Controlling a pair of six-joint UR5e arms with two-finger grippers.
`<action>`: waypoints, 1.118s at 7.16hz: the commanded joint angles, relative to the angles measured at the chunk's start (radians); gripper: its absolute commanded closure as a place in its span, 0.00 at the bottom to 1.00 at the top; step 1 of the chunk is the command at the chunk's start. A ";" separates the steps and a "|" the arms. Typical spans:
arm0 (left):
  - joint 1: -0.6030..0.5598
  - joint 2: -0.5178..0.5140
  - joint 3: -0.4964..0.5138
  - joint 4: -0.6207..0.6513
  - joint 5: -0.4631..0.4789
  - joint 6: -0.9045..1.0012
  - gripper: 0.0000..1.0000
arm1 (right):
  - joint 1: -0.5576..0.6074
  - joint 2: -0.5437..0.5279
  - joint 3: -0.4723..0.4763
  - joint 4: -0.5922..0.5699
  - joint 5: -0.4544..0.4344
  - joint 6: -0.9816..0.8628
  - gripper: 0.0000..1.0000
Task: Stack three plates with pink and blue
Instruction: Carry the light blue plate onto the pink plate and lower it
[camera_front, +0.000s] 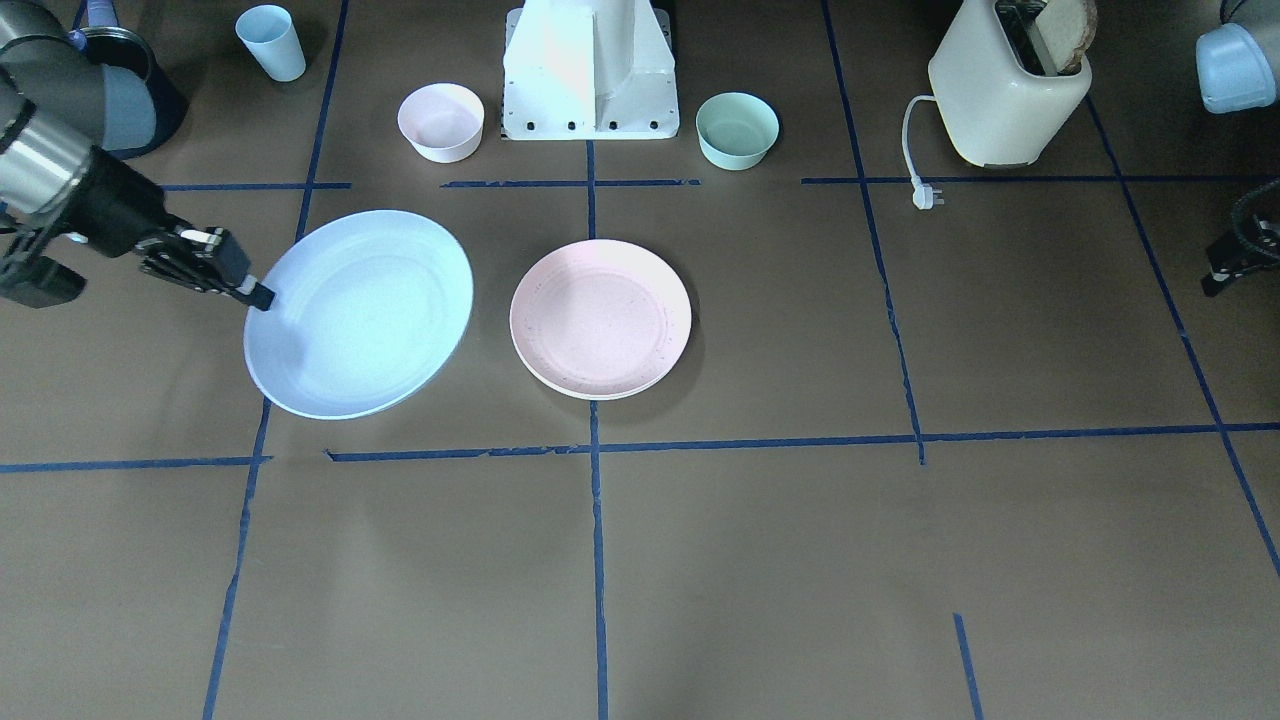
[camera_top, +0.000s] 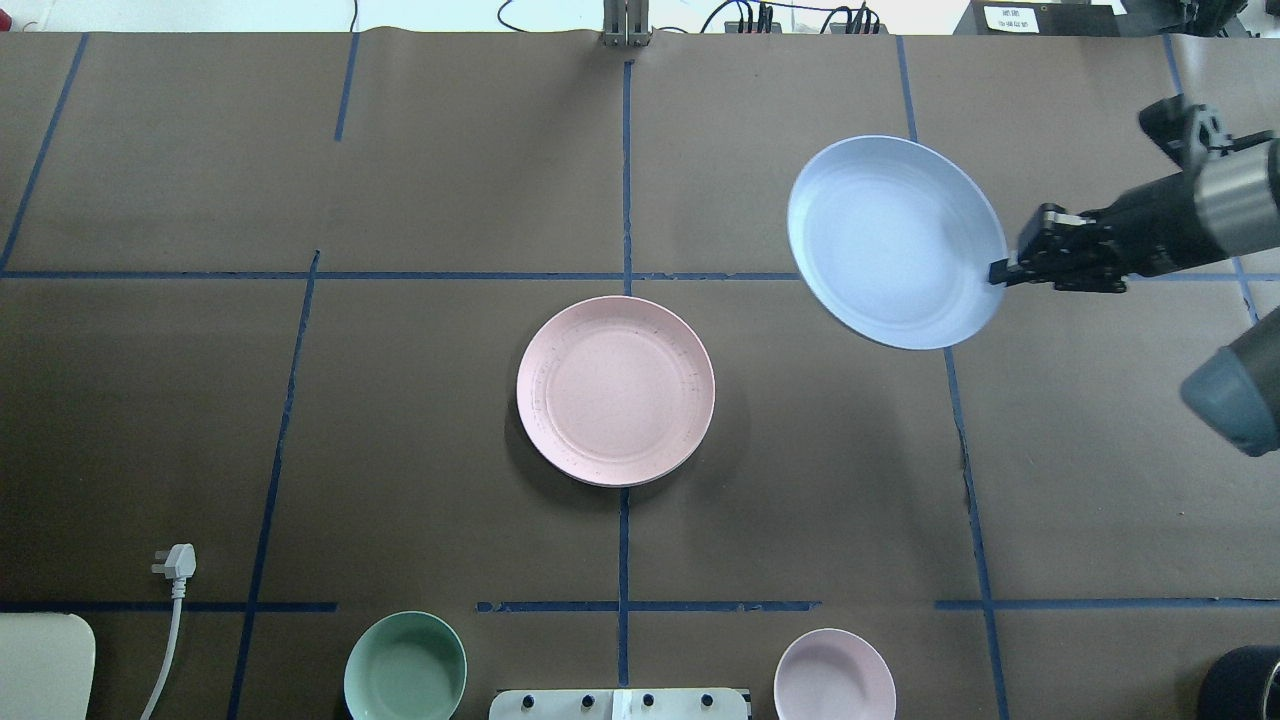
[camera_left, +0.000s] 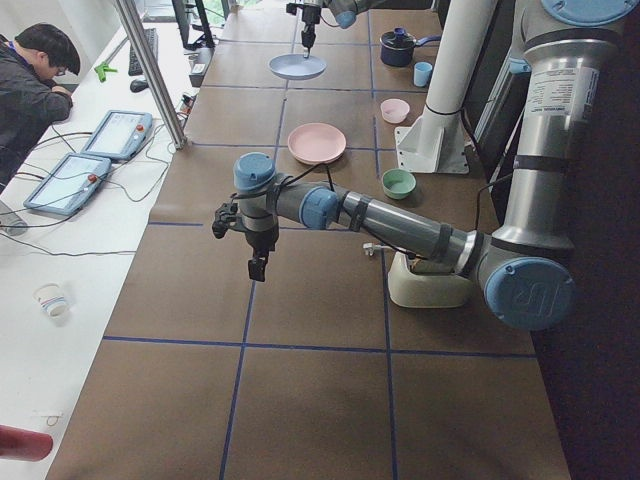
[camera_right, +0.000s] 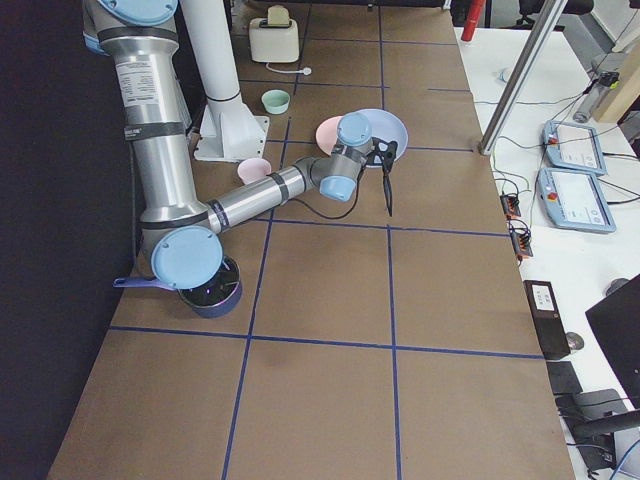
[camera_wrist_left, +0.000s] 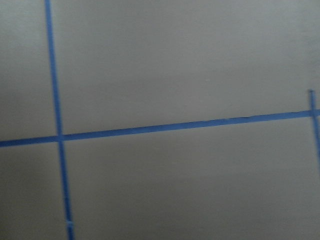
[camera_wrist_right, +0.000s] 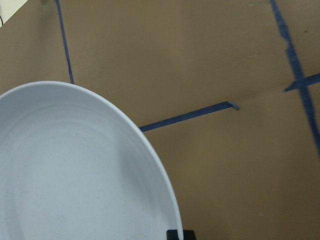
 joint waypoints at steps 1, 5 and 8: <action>-0.037 0.003 0.069 0.001 -0.004 0.108 0.00 | -0.155 0.179 0.002 -0.192 -0.155 0.039 1.00; -0.037 0.003 0.105 -0.011 -0.004 0.109 0.00 | -0.430 0.244 -0.003 -0.349 -0.438 0.039 1.00; -0.038 0.003 0.106 -0.011 -0.004 0.108 0.00 | -0.408 0.244 0.012 -0.357 -0.429 0.039 0.47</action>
